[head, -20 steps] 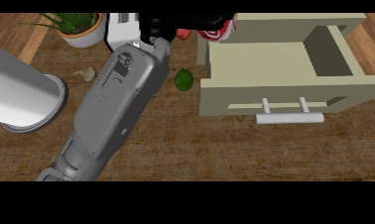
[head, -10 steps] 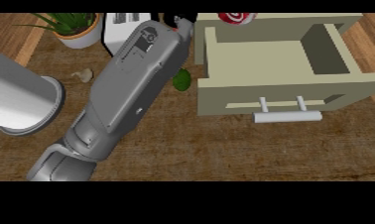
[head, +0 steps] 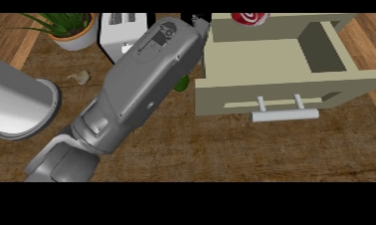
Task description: Pick up the can, place it into the drawer and close the drawer
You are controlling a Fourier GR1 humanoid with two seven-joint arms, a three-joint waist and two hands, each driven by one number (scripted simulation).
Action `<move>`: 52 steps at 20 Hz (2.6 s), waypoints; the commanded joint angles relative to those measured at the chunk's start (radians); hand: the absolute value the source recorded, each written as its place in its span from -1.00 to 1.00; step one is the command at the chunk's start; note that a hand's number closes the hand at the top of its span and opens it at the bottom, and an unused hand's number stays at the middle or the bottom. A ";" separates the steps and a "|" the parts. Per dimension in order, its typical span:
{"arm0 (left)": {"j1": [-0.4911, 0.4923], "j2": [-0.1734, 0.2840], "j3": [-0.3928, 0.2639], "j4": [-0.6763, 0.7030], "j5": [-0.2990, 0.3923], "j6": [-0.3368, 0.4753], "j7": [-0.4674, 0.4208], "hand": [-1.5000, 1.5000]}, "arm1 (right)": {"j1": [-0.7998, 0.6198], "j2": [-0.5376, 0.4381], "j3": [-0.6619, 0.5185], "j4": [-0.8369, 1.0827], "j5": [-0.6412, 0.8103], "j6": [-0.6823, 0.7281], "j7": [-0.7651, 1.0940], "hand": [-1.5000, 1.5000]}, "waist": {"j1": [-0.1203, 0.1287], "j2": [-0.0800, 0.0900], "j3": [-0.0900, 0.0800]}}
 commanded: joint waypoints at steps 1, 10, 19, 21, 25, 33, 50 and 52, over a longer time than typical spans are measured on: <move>-0.044 0.000 -0.092 0.053 0.098 0.062 -0.030 1.00 | -0.006 0.001 0.019 -0.021 -0.008 -0.001 0.026 -1.00 | -0.024 0.004 0.001; -0.048 0.000 -0.190 0.130 0.215 0.061 -0.077 1.00 | -0.071 0.006 0.053 0.022 0.061 -0.021 0.012 -1.00 | -0.024 0.009 0.001; -0.070 0.000 -0.277 0.187 0.273 0.129 -0.081 -1.00 | -0.041 0.027 0.052 -0.033 0.044 -0.024 0.027 -1.00 | -0.027 0.007 0.001; -0.071 0.000 -0.281 0.185 0.292 0.136 -0.094 -1.00 | -0.077 0.035 0.061 0.007 0.088 -0.027 -0.002 -1.00 | -0.020 0.009 0.001; -0.040 0.000 -0.301 0.200 0.316 0.146 -0.136 -1.00 | -0.098 -0.011 0.043 0.018 0.054 -0.051 0.040 -1.00 | -0.020 0.008 0.000; -0.075 0.000 -0.323 0.196 0.397 0.201 -0.163 -1.00 | -0.092 0.001 0.064 -0.011 0.070 -0.026 0.027 -1.00 | -0.048 0.013 0.001; -0.096 0.000 -0.309 0.186 0.442 0.161 -0.298 -1.00 | -0.251 -0.043 0.240 -0.173 0.666 0.063 -0.215 -1.00 | 0.016 0.009 0.000; -0.121 0.000 -0.304 0.210 0.446 0.169 -0.278 -1.00 | -0.271 -0.030 0.290 -0.132 0.762 0.055 -0.247 -1.00 | 0.021 0.008 0.000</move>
